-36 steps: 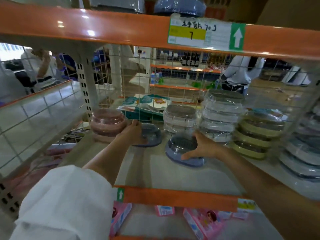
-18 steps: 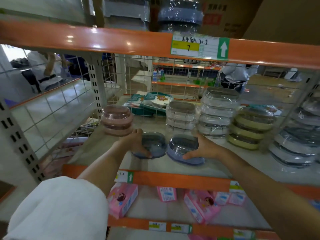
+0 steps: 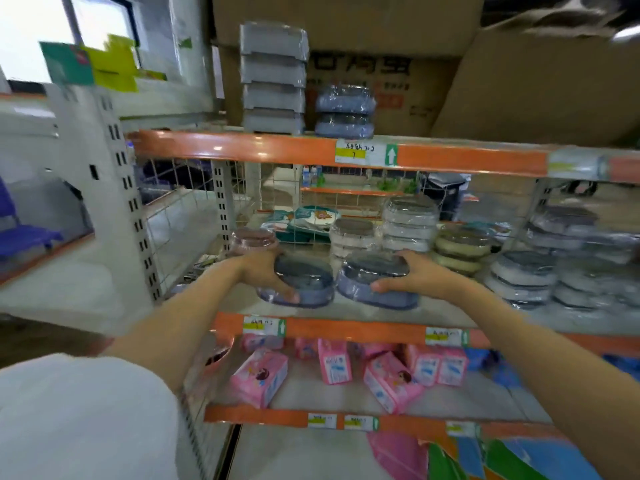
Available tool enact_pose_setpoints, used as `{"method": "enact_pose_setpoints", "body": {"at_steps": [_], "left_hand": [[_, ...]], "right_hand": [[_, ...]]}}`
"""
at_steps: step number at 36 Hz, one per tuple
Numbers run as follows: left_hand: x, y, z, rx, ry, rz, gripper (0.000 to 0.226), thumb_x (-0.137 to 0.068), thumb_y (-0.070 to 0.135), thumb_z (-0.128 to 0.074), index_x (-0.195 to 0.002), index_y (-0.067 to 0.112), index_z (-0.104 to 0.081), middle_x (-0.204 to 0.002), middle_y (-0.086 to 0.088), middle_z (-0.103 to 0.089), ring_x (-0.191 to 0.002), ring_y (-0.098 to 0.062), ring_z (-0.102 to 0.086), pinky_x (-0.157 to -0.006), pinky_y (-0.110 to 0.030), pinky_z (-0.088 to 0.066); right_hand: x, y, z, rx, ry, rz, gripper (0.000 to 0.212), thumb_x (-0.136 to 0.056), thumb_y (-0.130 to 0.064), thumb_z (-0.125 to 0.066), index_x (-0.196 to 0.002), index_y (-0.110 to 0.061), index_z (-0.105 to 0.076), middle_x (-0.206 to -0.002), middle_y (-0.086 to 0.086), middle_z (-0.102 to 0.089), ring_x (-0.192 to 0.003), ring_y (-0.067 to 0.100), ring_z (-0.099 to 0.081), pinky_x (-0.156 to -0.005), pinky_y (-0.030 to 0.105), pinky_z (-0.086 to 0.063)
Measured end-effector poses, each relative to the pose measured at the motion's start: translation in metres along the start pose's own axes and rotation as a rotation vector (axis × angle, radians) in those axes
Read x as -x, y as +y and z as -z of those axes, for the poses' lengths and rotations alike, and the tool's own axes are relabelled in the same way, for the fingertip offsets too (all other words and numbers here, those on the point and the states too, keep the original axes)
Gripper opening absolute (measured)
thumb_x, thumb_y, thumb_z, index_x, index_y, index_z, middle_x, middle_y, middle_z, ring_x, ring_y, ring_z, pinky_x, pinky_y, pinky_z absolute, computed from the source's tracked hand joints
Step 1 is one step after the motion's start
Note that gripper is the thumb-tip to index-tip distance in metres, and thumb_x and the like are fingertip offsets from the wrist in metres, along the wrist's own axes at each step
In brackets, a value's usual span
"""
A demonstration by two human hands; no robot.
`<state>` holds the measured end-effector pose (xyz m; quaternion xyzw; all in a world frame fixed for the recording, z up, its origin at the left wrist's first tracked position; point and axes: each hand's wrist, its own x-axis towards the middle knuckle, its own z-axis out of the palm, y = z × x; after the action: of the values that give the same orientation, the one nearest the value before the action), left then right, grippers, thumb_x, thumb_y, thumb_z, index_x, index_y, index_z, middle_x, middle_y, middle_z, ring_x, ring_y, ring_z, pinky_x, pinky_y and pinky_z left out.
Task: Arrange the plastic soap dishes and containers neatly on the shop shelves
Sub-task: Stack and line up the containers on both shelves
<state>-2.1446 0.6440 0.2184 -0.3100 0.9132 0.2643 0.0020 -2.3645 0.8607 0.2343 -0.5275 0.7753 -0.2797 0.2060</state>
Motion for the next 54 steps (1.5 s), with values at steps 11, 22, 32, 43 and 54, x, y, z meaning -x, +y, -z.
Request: {"method": "enact_pose_setpoints", "body": {"at_steps": [11,22,32,43,54], "left_hand": [[0.087,0.065,0.074,-0.06,0.082,-0.1,0.069,-0.066,0.045,-0.083,-0.119,0.018,-0.047,-0.112,0.003,-0.056,-0.099,-0.013,-0.056,-0.089,-0.028,-0.048],[0.116,0.109,0.15,-0.008,0.351,-0.193,0.103,-0.039,0.081,-0.075,-0.11,0.01,-0.056,-0.107,-0.004,-0.06,-0.094,-0.018,-0.058,-0.081,-0.032,-0.048],[0.094,0.117,0.184,0.087,0.475,-0.181,0.09,-0.047,0.064,-0.074,-0.112,0.008,-0.048,-0.091,-0.004,-0.053,-0.078,-0.014,-0.049,-0.065,-0.028,-0.046],[0.01,0.116,0.211,0.033,0.52,-0.128,0.091,-0.04,0.077,-0.077,-0.103,0.015,-0.054,-0.101,-0.006,-0.06,-0.085,-0.015,-0.057,-0.07,-0.028,-0.045],[-0.074,0.121,0.231,0.038,0.468,-0.11,0.04,-0.078,0.04,-0.074,-0.076,0.032,-0.035,-0.08,0.014,-0.036,-0.069,0.003,-0.035,-0.06,-0.011,-0.031]], "right_hand": [[0.063,-0.069,0.062,0.12,0.146,0.017,0.112,-0.051,-0.076,-0.066,-0.141,-0.014,-0.038,-0.141,0.0,-0.045,-0.122,0.022,-0.048,-0.097,0.033,-0.042],[0.065,-0.13,0.126,0.15,0.353,0.036,0.107,-0.053,-0.076,-0.066,-0.135,-0.011,-0.042,-0.128,0.004,-0.05,-0.112,0.021,-0.052,-0.083,0.032,-0.042],[0.011,-0.141,0.159,0.106,0.418,0.048,0.116,-0.044,-0.081,-0.066,-0.133,-0.01,-0.04,-0.122,0.006,-0.053,-0.105,0.022,-0.055,-0.077,0.036,-0.048],[-0.087,-0.126,0.198,0.089,0.451,0.101,0.097,-0.06,-0.071,-0.07,-0.131,-0.011,-0.041,-0.121,0.005,-0.051,-0.104,0.022,-0.054,-0.07,0.032,-0.047],[-0.196,-0.12,0.237,0.003,0.454,0.159,0.096,-0.07,-0.059,-0.074,-0.141,-0.009,-0.034,-0.13,0.008,-0.048,-0.107,0.022,-0.052,-0.064,0.027,-0.046]]}}
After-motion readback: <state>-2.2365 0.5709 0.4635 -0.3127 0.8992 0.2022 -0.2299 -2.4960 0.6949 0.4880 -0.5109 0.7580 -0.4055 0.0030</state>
